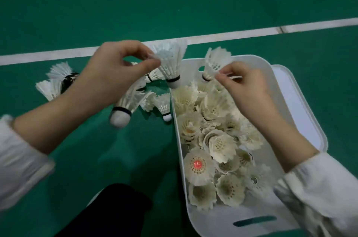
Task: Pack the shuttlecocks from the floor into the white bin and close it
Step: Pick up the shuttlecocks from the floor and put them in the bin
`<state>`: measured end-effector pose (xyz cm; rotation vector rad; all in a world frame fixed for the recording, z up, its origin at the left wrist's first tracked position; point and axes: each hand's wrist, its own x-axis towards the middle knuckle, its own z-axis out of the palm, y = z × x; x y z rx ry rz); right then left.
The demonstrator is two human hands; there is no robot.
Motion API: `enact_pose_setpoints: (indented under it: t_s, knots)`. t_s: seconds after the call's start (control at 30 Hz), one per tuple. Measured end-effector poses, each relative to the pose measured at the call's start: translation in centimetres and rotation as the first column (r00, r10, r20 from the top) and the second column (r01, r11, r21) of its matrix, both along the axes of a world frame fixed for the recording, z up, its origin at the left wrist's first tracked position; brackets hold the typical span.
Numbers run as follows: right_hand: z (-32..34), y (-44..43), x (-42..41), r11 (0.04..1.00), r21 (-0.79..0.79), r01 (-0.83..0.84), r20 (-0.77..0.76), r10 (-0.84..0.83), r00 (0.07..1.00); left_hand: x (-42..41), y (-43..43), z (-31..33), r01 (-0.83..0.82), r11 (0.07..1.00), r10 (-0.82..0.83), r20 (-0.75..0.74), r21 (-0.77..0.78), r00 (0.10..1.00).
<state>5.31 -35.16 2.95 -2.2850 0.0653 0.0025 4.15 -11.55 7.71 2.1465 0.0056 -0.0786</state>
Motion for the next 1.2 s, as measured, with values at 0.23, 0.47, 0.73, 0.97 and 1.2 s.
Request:
enact_pose_setpoints:
  t_s: [0.23, 0.47, 0.73, 0.97, 1.2]
  knots:
    - [-4.0, 1.5, 1.3, 0.952, -0.268, -0.15, -0.215, 0.092, 0.972, -1.4, -0.6, -2.3, -0.03, 0.999, 0.029, -0.006, -0.033, 1.0]
    - [-4.1, 1.2, 1.8, 0.914, -0.364, -0.18, -0.19, 0.116, 0.975, -2.0, -0.6, -2.6, -0.045, 0.997, 0.042, -0.037, -0.061, 0.998]
    - [-1.3, 0.9, 1.3, 0.914, -0.375, -0.155, -0.105, 0.125, 0.987, -1.8, -1.1, -2.5, -0.018, 0.999, 0.018, -0.009, -0.029, 1.0]
    - [2.4, 4.0, -2.1, 0.901, -0.131, -0.414, 0.086, 0.427, 0.9, -2.2, -1.6, -2.5, 0.042, 0.999, -0.041, 0.015, -0.008, 0.999]
    - [2.8, 2.9, -0.5, 0.974, -0.092, -0.207, 0.209, 0.222, 0.953, -2.6, 0.3, -2.2, 0.065, 0.997, -0.059, 0.113, -0.048, 0.992]
